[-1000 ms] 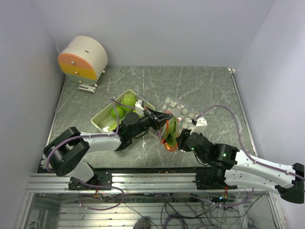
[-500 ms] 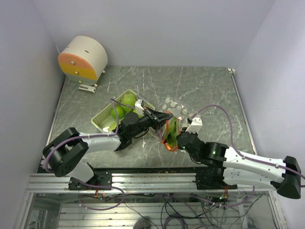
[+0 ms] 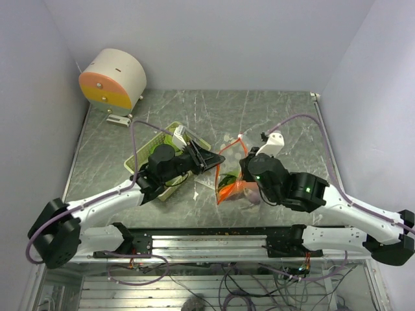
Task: Place the food in the zip-top bag and seal the zipper
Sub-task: Adjust the zipper food storage bag at the center of the board.
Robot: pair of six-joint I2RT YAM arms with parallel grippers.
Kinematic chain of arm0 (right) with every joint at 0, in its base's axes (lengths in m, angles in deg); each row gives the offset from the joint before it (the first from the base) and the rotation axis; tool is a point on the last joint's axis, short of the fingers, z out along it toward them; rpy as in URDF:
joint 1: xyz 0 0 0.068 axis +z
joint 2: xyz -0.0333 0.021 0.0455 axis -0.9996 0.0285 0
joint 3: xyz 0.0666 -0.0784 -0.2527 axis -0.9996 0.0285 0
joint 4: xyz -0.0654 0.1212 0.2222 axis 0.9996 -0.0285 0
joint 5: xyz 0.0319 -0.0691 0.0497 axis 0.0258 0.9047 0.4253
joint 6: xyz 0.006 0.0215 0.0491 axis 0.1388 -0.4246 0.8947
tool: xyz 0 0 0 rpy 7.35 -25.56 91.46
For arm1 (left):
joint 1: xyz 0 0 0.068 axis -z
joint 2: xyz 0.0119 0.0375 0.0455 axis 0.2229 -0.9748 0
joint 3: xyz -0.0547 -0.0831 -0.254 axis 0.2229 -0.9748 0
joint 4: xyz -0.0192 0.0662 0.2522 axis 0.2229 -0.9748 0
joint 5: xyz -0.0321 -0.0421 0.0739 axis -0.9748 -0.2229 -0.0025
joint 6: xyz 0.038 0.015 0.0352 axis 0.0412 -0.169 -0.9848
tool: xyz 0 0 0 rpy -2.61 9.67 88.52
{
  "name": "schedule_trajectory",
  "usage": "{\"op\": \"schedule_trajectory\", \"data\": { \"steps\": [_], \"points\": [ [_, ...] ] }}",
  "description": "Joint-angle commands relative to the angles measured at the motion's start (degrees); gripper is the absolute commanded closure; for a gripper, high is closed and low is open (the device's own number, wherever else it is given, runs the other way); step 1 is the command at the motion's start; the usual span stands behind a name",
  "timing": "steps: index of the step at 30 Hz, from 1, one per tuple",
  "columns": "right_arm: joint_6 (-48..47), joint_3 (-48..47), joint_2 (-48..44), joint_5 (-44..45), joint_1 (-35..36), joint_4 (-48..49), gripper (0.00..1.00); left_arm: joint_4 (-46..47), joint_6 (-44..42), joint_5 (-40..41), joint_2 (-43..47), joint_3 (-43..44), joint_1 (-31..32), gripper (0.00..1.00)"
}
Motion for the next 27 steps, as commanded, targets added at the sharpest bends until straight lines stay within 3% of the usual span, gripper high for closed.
{"op": "schedule_trajectory", "data": {
  "steps": [1, 9, 11, 14, 22, 27],
  "points": [
    [-1.4, 1.1, 1.8, -1.4, -1.0, -0.1, 1.0, -18.0, -14.6, -0.2, 6.6, 7.0, -0.1, 0.6],
    [-3.1, -1.5, -3.2, -5.6, -3.2, 3.3, 1.0, -36.2, -28.6, 4.6, 13.8, 15.1, -0.1, 0.22],
    [-3.6, -3.1, -4.0, -4.9, -3.3, 3.5, 1.0, -38.1, -30.5, 3.7, 15.3, 14.9, -0.1, 0.19],
    [-4.2, -5.2, -3.3, -3.1, -3.3, 3.7, 1.0, -39.4, -31.5, 4.0, 19.2, 12.8, -0.1, 0.2],
    [-4.2, -6.8, 0.1, 0.3, -3.4, 7.8, 1.0, -46.6, -32.5, 4.1, 27.5, 12.9, -0.1, 0.44],
    [-4.1, -6.6, 1.6, 4.1, -3.8, 10.4, 1.0, -44.8, -29.9, 2.1, 32.6, 9.0, -0.1, 0.45]
  ]
}}
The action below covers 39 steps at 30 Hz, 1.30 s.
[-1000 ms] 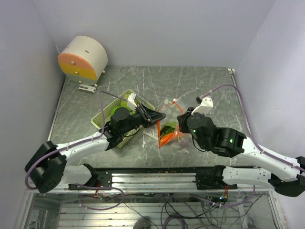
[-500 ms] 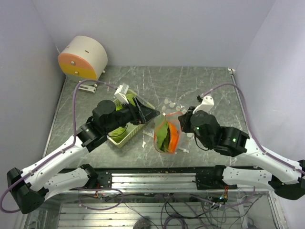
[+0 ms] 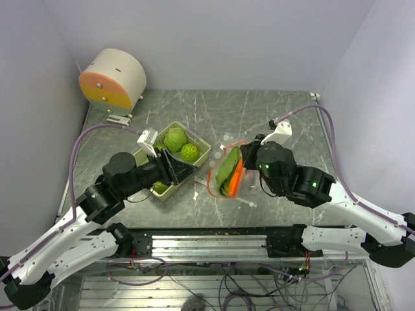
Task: Place the food in the zip-top bag and seal the zipper
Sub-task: Adjust the zipper food storage bag at the center of the board.
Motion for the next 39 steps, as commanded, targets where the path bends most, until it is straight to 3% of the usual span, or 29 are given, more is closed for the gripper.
{"op": "schedule_trajectory", "data": {
  "steps": [1, 15, 20, 27, 39],
  "points": [
    [-0.3, -1.7, 0.6, 5.6, -0.7, 6.0, 1.0, -0.2, 1.3, -1.7, 4.2, -3.2, -0.1, 0.43],
    [-1.3, -4.1, 7.1, 4.4, -4.0, 14.1, 1.0, 1.7, 4.5, -5.2, 6.5, -7.8, -0.1, 0.23],
    [-2.0, -5.1, 8.9, 4.3, -4.4, 16.0, 1.0, 6.9, 7.3, -7.3, 5.6, -11.1, -0.1, 0.23],
    [-3.0, -5.7, 11.1, 4.1, -5.4, 19.3, 1.0, 6.4, 7.3, -6.5, 5.0, -10.1, -0.1, 0.23],
    [-3.4, -6.0, 12.9, 0.6, -5.8, 22.4, 1.0, 16.4, 11.6, 0.1, 0.2, -11.0, -0.1, 0.24]
  ]
}}
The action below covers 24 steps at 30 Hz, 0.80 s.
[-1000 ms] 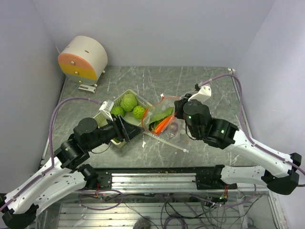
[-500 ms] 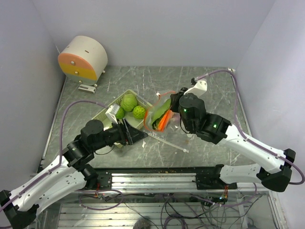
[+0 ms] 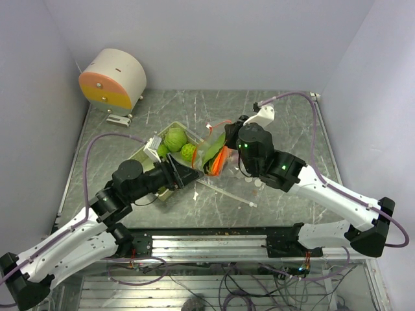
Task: Place the food in the zip-top bag and seal the zipper
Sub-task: Adjust the zipper food storage bag at the center of the board.
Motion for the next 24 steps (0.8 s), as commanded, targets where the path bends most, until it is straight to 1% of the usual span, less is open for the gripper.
{"op": "schedule_trajectory", "data": {
  "steps": [1, 4, 8, 13, 15, 20, 24],
  "points": [
    [-0.5, -2.4, -0.3, -0.3, -0.3, 4.5, 1.0, 7.8, 1.7, 1.7, -3.6, 0.6, 0.0, 0.25],
    [-0.8, -2.2, -0.6, -0.2, -0.3, 4.7, 1.0, 8.8, 1.5, 0.8, -6.8, 0.8, 0.6, 0.29],
    [-1.5, -2.1, -1.1, 0.5, -0.6, 4.8, 1.0, 9.1, 1.3, 1.3, -8.3, 0.1, 2.7, 0.41],
    [-2.1, -1.9, -1.4, 0.3, -1.3, 5.5, 1.0, 4.8, -0.5, 4.0, -7.5, 1.5, 4.7, 0.46],
    [-2.2, -1.8, -1.5, 0.2, -1.4, 5.7, 1.0, 3.3, -0.6, 4.8, -6.9, 1.8, 5.0, 0.51],
    [-2.6, -2.0, -1.4, 0.4, -1.6, 5.6, 1.0, 0.2, -0.7, 5.7, -4.4, 2.3, 5.1, 0.56],
    [-2.5, -1.8, -1.4, 0.3, -1.7, 5.9, 1.0, -1.0, -0.6, 6.1, -3.0, 2.3, 5.1, 0.55]
  ]
}}
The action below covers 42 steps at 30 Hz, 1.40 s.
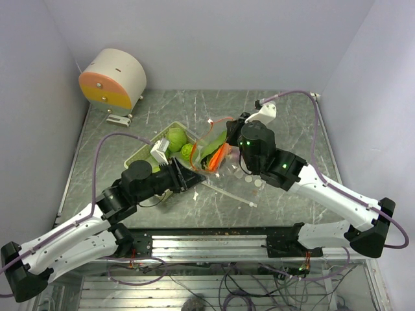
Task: Place the food in the zip-top bag and seal the zipper
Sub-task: Adjust the zipper food storage bag at the center of the board.
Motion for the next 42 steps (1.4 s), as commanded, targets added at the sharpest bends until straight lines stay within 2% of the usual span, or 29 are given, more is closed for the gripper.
{"op": "schedule_trajectory", "data": {
  "steps": [1, 6, 10, 17, 29, 31, 33, 34, 38, 42],
  "points": [
    [-0.4, -1.8, -1.4, 0.7, -0.4, 3.6, 1.0, -1.9, -0.9, 1.6, 1.4, 2.0, 0.2, 0.54],
    [-0.5, -1.6, -1.5, 0.1, -0.4, 4.0, 1.0, -0.6, 0.3, 2.0, 0.6, 0.4, 0.3, 0.45],
    [-0.6, -1.2, -1.9, -0.1, -0.4, 4.3, 1.0, 1.8, 2.0, 3.7, 0.1, -1.0, 0.3, 0.42],
    [-0.2, -0.1, -3.0, -0.8, -0.4, 4.3, 1.0, 5.5, 4.9, 7.2, -0.6, -2.5, 0.4, 0.42],
    [1.4, 1.9, -5.3, -3.1, -0.3, 3.4, 1.0, 8.6, 5.0, 10.0, -4.0, -1.4, 0.4, 0.45],
    [1.6, 2.1, -5.6, -3.5, -0.3, 3.1, 1.0, 9.7, 5.0, 9.6, -5.1, -1.4, 0.4, 0.53],
    [1.9, 2.4, -5.9, -3.6, -0.4, 2.9, 1.0, 10.9, 5.2, 9.0, -6.1, -1.5, 0.4, 0.75],
    [1.9, 2.5, -6.1, -3.5, -0.3, 2.8, 1.0, 11.2, 5.2, 8.9, -6.6, -1.7, 0.4, 0.83],
    [2.0, 2.8, -6.8, -3.5, -0.4, 2.3, 1.0, 11.9, 5.4, 9.1, -7.5, -1.9, 0.4, 0.89],
    [2.2, 3.8, -8.0, -3.4, -0.4, -0.7, 1.0, 7.6, 3.0, 11.6, -6.6, 1.9, 0.4, 0.92]
  ]
}}
